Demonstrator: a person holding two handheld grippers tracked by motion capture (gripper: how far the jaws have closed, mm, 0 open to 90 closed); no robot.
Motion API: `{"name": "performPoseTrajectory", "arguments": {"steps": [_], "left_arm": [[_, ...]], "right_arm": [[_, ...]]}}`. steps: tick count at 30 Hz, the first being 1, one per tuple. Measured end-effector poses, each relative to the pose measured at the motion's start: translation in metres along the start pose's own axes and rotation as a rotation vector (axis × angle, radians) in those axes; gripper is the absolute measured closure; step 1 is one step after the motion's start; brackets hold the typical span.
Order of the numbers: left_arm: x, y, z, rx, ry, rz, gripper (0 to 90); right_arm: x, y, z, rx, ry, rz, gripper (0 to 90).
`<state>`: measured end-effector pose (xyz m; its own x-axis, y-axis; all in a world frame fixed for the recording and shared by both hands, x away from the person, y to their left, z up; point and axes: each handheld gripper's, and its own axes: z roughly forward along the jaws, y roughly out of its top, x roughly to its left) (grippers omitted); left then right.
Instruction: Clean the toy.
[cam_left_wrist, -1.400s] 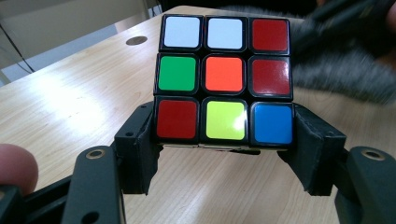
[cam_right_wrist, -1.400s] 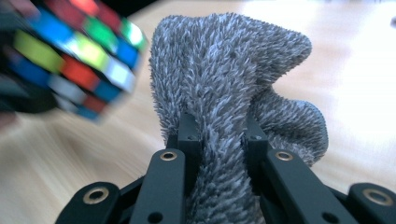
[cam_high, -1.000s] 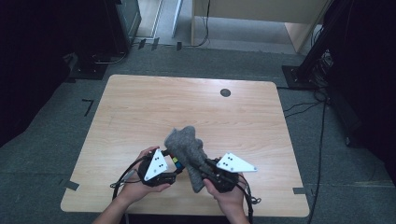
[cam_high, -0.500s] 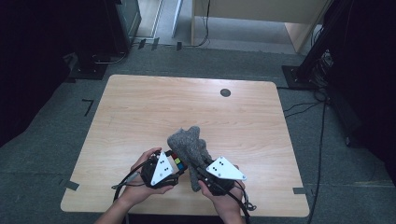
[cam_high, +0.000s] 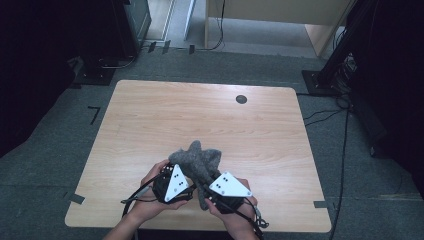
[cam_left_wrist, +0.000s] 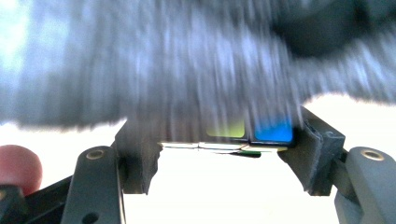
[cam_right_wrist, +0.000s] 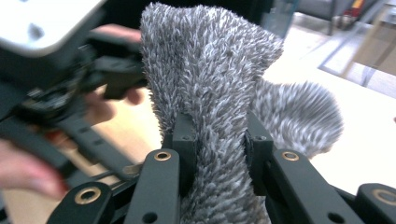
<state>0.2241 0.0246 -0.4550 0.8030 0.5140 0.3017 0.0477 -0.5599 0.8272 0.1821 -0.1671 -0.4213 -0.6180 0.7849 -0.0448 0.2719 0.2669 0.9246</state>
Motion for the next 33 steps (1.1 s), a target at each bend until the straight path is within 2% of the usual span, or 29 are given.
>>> {"name": "performPoseTrajectory", "arguments": {"steps": [2,4,7,8,11,13,15,18,20,24,26,28,30,33], "left_arm": [[0.002,-0.001,-0.001,-0.006,-0.002,-0.006,34.6],[0.005,-0.001,-0.003,-0.034,-0.016,-0.02,34.6],[0.006,-0.002,-0.006,-0.074,-0.037,-0.025,34.6],[0.007,-0.003,-0.007,-0.094,-0.048,-0.029,34.6],[0.01,-0.004,-0.011,-0.137,-0.076,-0.039,34.6],[0.013,-0.006,-0.015,-0.187,-0.114,-0.053,34.6],[0.014,-0.007,-0.019,-0.209,-0.12,-0.049,34.6],[0.018,-0.007,-0.023,-0.238,-0.142,-0.062,34.5],[0.019,-0.006,-0.024,-0.246,-0.139,-0.07,34.5],[0.02,-0.008,-0.022,-0.235,-0.141,-0.071,34.6],[0.019,-0.008,-0.02,-0.23,-0.139,-0.072,34.5],[0.02,-0.008,-0.022,-0.237,-0.135,-0.07,34.5],[0.021,-0.006,-0.026,-0.256,-0.14,-0.08,34.5],[0.025,-0.005,-0.029,-0.274,-0.138,-0.1,34.5]], "right_arm": [[-0.007,0.0,-0.003,-0.015,-0.035,0.025,72.9],[-0.014,0.0,-0.006,-0.021,-0.061,0.055,72.4],[-0.021,0.001,-0.012,-0.061,-0.057,0.075,72.2],[-0.023,0.002,-0.014,-0.074,-0.047,0.082,72.2],[-0.03,0.002,-0.016,-0.099,-0.021,0.142,72.2],[-0.035,0.0,-0.015,-0.09,0.03,0.17,71.9],[-0.039,-0.003,-0.012,-0.085,0.066,0.187,72.0],[-0.046,-0.007,-0.007,-0.053,0.067,0.217,72.0],[-0.051,-0.011,-0.006,-0.034,0.059,0.232,72.0],[-0.052,-0.011,-0.007,-0.042,0.056,0.236,71.6],[-0.048,-0.008,-0.012,-0.092,0.085,0.227,71.2],[-0.044,-0.005,-0.014,-0.12,0.098,0.201,71.1],[-0.043,-0.005,-0.013,-0.118,0.085,0.185,71.1],[-0.048,-0.01,-0.009,-0.089,0.074,0.213,71.3]]}}
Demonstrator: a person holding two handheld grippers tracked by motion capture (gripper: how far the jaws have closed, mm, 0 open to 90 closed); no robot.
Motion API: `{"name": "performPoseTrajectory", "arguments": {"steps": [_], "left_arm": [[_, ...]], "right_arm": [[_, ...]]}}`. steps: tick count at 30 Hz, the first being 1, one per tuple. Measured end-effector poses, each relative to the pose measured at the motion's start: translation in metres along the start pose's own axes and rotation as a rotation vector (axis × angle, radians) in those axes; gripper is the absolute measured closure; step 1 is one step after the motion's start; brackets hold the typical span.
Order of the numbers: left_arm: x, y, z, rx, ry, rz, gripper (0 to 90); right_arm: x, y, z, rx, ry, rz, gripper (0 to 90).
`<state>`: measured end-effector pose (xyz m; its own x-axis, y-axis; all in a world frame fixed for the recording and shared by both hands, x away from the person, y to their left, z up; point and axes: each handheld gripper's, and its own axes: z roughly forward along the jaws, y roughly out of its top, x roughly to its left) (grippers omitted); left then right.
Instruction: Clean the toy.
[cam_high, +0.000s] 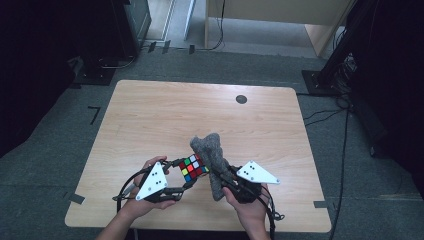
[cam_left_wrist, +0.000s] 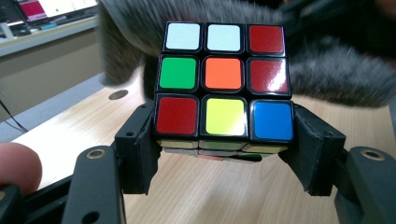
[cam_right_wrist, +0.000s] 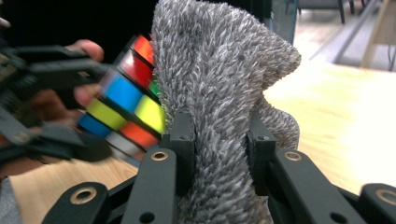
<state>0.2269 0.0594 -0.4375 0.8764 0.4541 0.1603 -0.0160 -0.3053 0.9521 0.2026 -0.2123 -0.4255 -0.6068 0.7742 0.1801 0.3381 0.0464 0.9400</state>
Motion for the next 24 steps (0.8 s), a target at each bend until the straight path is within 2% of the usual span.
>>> {"name": "performPoseTrajectory", "arguments": {"steps": [3,6,7,8,10,12,14,16,18,20,23,24], "left_arm": [[0.003,0.002,-0.004,-0.032,0.002,-0.033,34.6],[0.007,0.001,-0.004,-0.02,-0.006,-0.052,34.5],[0.008,-0.001,-0.002,0.005,-0.008,-0.047,34.5],[0.007,-0.003,0.001,0.033,0.006,-0.021,34.5],[0.003,-0.007,0.005,0.077,0.021,0.017,34.5],[0.001,-0.005,0.005,0.055,0.004,0.016,34.5],[0.0,-0.002,0.003,0.032,0.0,0.015,34.5],[0.004,-0.001,-0.001,0.007,-0.006,-0.002,34.6],[0.009,0.0,-0.006,-0.026,-0.018,-0.038,34.5],[0.012,0.001,-0.008,-0.031,-0.016,-0.048,34.6],[0.009,-0.002,-0.004,0.028,0.013,0.005,34.5],[0.007,-0.003,-0.002,0.048,0.019,0.022,34.5]], "right_arm": [[-0.004,-0.002,0.0,0.014,-0.001,0.018,71.2],[-0.003,0.0,-0.001,0.006,0.013,0.0,70.9],[-0.001,0.001,-0.003,-0.005,0.018,-0.009,70.8],[0.0,0.002,-0.005,-0.021,0.026,-0.019,70.7],[0.004,0.006,-0.009,-0.058,0.069,-0.028,70.4],[0.008,0.009,-0.009,-0.062,0.104,-0.042,70.2],[0.01,0.006,-0.005,-0.037,0.081,-0.066,70.2],[0.003,0.002,-0.003,-0.026,0.071,-0.029,70.3],[-0.005,-0.004,0.001,0.013,0.028,-0.013,70.5],[-0.011,-0.008,0.003,0.024,0.029,0.026,70.4],[-0.006,-0.003,-0.002,-0.021,0.055,0.023,69.8],[-0.002,0.0,-0.004,-0.045,0.079,0.014,69.6]]}}
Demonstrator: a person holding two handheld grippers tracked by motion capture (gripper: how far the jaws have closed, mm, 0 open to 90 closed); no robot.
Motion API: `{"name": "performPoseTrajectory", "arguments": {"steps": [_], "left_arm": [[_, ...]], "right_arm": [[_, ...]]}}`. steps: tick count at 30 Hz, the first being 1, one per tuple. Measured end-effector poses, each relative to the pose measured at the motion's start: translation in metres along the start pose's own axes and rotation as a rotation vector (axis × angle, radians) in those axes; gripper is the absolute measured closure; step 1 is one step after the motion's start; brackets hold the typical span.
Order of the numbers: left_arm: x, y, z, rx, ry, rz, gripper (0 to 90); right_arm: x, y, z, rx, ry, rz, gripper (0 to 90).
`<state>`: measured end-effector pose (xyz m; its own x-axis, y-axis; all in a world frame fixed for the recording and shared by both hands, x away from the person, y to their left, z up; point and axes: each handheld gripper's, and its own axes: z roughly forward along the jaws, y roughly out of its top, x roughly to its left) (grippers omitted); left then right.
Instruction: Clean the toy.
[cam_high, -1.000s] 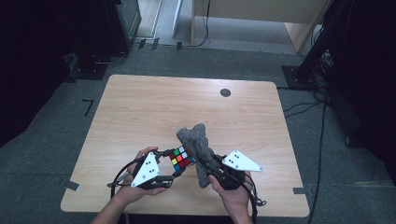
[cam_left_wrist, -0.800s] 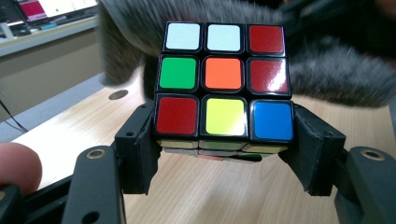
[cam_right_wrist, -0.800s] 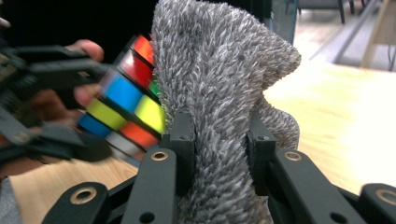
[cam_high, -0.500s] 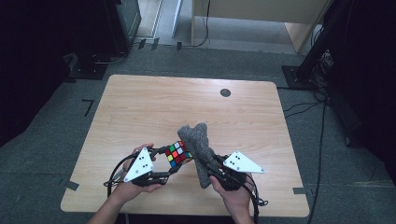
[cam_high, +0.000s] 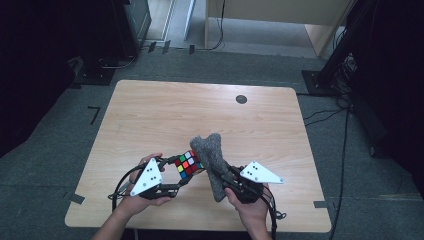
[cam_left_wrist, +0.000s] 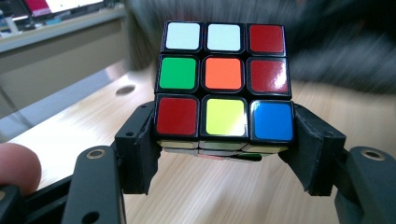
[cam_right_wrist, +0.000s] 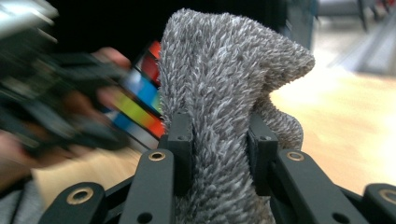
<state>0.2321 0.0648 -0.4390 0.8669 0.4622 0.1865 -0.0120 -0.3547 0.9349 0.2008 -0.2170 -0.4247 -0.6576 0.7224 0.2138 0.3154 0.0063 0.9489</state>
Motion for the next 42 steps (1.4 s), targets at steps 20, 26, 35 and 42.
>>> {"name": "performPoseTrajectory", "arguments": {"steps": [20,26,35,42], "left_arm": [[-0.003,0.007,-0.006,-0.076,-0.057,-0.021,34.4],[0.014,0.007,-0.019,-0.196,-0.053,-0.17,34.5],[0.014,0.006,-0.016,-0.24,-0.127,-0.266,34.4],[0.02,0.004,-0.018,-0.232,-0.102,-0.279,34.5]], "right_arm": [[0.003,0.008,-0.004,-0.041,0.108,0.048,68.0],[-0.016,-0.009,0.007,0.065,0.056,0.105,69.8],[0.005,-0.017,0.022,0.069,0.25,0.064,70.4],[0.005,-0.021,0.03,0.133,0.296,0.069,70.2]]}}
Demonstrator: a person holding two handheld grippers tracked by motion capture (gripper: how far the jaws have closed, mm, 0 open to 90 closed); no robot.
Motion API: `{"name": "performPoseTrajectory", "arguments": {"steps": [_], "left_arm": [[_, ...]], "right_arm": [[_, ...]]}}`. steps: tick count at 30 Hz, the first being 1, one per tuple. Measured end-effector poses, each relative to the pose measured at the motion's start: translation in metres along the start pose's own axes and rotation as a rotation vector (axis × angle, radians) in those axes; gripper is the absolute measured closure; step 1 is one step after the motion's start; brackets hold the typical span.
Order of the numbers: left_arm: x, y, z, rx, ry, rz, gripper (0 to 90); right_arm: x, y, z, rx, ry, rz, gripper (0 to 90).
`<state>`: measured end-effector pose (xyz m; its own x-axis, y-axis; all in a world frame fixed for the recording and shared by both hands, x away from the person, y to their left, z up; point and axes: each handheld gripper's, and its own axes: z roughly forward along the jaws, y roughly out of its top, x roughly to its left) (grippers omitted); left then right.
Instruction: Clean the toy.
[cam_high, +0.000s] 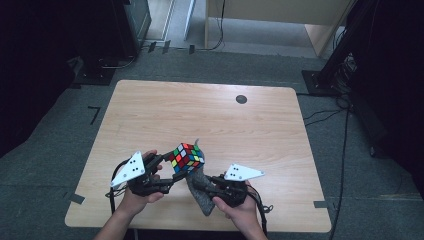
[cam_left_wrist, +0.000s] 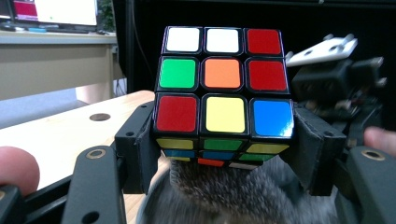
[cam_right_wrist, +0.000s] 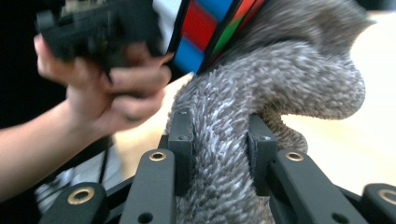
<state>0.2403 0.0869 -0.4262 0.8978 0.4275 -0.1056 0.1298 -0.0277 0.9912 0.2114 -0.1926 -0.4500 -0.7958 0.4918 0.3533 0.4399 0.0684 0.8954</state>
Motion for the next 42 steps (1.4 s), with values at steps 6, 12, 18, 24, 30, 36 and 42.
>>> {"name": "performPoseTrajectory", "arguments": {"steps": [6,12,18,24,30,36,42], "left_arm": [[-0.001,-0.003,0.004,0.018,0.003,0.005,34.5],[0.0,-0.001,0.002,-0.005,-0.014,-0.025,34.4],[0.006,-0.001,-0.003,-0.007,0.016,-0.028,34.4],[0.004,-0.001,-0.002,-0.005,0.015,-0.024,34.4],[0.003,-0.003,0.003,-0.029,-0.014,-0.087,34.4],[0.004,-0.005,0.005,-0.036,0.005,-0.136,34.4],[-0.002,-0.004,0.009,-0.022,-0.009,-0.106,34.4]], "right_arm": [[-0.004,0.008,-0.024,-0.161,-0.078,0.033,70.3],[0.004,-0.003,0.007,0.002,0.079,0.039,69.0],[0.013,0.002,0.001,-0.026,0.01,-0.044,69.1],[0.007,0.001,-0.009,-0.127,-0.084,0.009,69.2],[0.022,-0.006,0.011,-0.063,-0.021,-0.007,68.7],[0.027,-0.007,0.016,-0.097,0.044,0.032,69.0],[0.034,-0.008,0.021,-0.077,-0.022,-0.044,69.3]]}}
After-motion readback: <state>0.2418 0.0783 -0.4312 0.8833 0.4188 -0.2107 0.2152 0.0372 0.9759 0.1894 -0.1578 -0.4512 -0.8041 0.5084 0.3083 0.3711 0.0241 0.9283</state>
